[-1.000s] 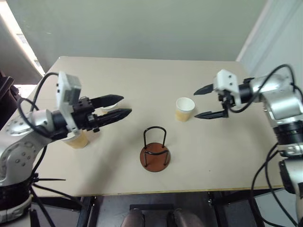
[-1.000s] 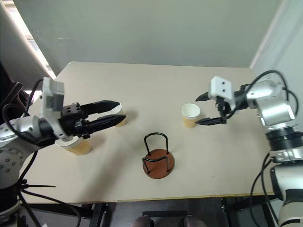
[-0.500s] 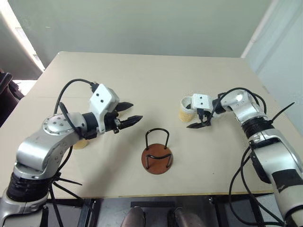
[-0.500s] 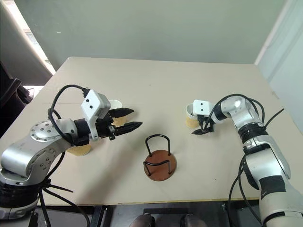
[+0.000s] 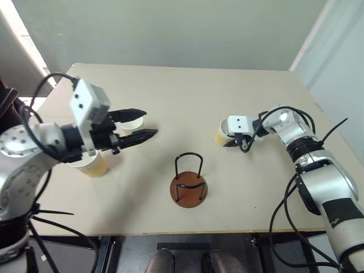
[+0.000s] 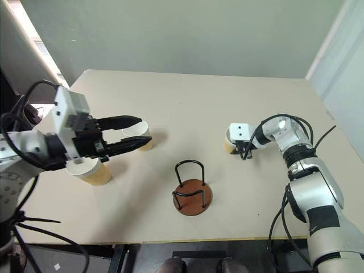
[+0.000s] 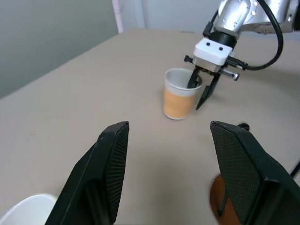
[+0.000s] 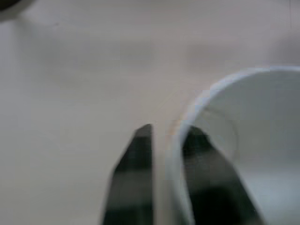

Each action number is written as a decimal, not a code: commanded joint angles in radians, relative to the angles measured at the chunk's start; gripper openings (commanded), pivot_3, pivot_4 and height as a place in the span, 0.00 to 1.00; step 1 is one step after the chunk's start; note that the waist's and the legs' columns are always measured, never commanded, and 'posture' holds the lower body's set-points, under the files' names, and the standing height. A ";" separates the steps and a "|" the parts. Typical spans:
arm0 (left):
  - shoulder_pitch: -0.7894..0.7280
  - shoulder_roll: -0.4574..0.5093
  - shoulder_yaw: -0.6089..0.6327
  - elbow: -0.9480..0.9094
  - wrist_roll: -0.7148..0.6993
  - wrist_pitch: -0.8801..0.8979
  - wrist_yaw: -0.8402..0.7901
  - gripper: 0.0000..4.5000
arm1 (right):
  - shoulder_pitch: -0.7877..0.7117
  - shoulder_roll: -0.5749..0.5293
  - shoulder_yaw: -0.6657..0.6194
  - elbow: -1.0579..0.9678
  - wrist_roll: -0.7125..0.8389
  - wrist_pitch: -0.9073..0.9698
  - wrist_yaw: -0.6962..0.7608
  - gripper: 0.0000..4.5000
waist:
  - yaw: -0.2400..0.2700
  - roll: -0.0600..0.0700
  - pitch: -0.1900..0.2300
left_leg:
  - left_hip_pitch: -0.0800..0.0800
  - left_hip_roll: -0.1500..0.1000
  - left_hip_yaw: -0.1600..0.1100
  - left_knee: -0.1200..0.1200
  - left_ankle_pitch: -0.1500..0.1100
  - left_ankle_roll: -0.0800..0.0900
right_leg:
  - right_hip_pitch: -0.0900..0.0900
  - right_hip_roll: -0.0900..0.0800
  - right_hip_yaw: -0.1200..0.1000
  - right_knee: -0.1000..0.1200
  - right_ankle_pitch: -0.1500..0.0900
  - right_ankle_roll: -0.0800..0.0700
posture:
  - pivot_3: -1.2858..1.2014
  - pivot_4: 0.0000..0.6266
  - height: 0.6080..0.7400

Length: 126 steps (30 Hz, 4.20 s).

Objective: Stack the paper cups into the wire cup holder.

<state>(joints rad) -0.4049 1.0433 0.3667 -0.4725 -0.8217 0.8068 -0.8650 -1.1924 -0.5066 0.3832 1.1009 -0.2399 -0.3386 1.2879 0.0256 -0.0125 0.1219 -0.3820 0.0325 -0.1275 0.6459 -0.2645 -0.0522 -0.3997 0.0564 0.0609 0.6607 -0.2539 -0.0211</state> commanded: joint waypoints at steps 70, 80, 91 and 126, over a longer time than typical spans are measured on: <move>0.614 0.135 0.530 0.189 0.335 -0.336 -0.240 0.66 | 0.162 0.140 -0.431 -1.077 0.912 1.052 -0.190 0.99 | -0.035 0.006 0.003 | 0.014 0.005 0.000 -0.001 -0.002 0.006 | 0.009 0.010 0.006 0.001 0.000 -0.005 | 0.52 0.24 1.00; 0.564 0.195 0.225 0.341 0.575 -0.530 -0.217 0.66 | 0.256 0.207 -0.359 -1.214 0.918 1.026 -0.246 0.99 | -0.017 0.004 0.001 | -0.009 0.005 -0.003 0.002 -0.002 0.005 | -0.010 0.009 0.002 0.001 0.002 -0.006 | 0.52 0.24 1.00; 0.377 0.150 -0.043 0.473 0.640 -0.645 -0.224 0.58 | 0.297 0.166 -0.349 -1.277 0.941 1.054 -0.289 1.00 | -0.022 0.002 0.000 | -0.009 0.005 -0.004 0.001 -0.001 0.002 | -0.012 0.009 0.000 0.003 0.003 -0.008 | 0.52 0.24 1.00; -0.641 0.022 -0.729 0.424 0.167 -0.530 -0.749 0.00 | 0.456 -0.423 -0.406 -1.232 0.870 0.950 0.127 1.00 | -0.014 0.002 -0.003 | -0.003 0.003 0.000 0.016 -0.001 0.013 | 0.000 0.008 0.008 0.002 0.012 0.006 | 0.52 0.24 1.00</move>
<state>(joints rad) -1.0208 1.0477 -0.3194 -0.0738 -0.6837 0.3538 -1.5655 -0.7316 -0.9171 0.0161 -0.1044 0.6245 0.6183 1.4234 0.0119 -0.0101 0.1193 -0.3857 0.0357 -0.1274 0.6622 -0.2653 -0.0390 -0.3999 0.0647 0.0701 0.6620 -0.2412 -0.0142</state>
